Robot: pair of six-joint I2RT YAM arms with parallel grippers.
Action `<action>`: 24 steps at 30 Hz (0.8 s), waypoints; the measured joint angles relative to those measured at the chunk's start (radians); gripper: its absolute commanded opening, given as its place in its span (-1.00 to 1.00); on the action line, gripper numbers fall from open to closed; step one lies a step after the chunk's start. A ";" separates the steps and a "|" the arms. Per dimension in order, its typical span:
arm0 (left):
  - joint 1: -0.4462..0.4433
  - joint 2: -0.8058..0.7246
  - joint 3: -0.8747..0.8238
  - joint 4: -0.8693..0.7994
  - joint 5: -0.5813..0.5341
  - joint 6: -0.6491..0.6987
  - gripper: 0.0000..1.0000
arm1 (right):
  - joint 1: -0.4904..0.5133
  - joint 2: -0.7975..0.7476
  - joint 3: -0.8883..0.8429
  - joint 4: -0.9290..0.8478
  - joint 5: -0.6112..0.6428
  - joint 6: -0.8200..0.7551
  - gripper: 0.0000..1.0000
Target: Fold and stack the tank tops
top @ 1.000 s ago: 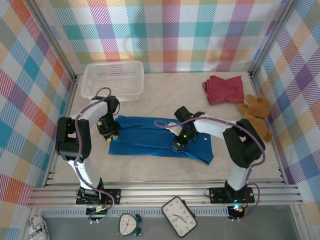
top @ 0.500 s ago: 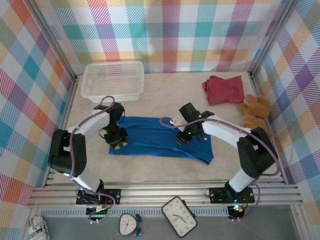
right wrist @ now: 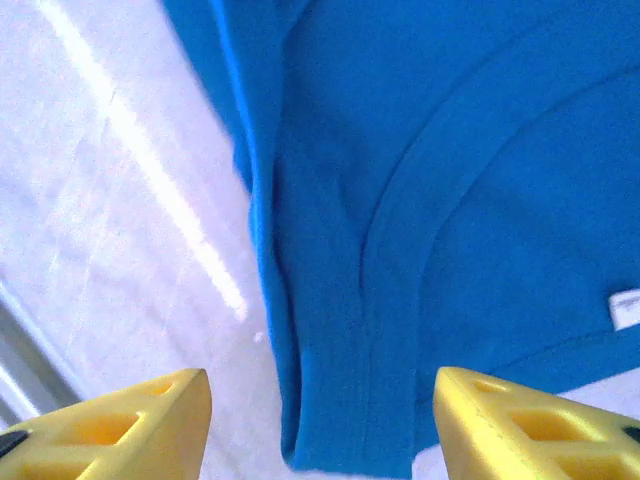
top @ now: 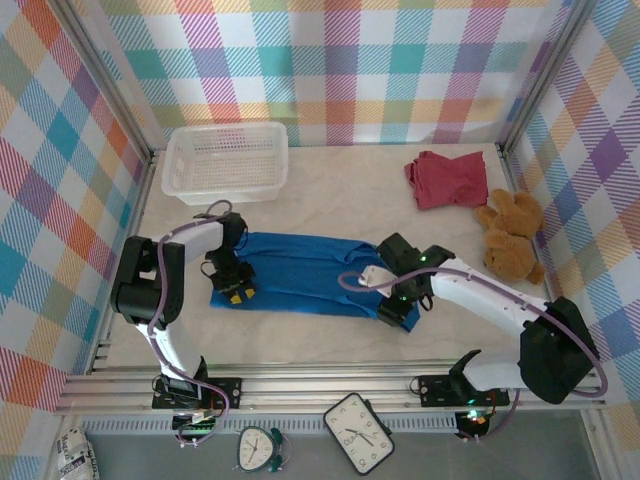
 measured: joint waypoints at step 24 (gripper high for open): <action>0.073 0.006 0.055 -0.022 -0.105 0.099 -0.44 | 0.278 0.027 -0.216 0.134 0.263 -0.077 -0.28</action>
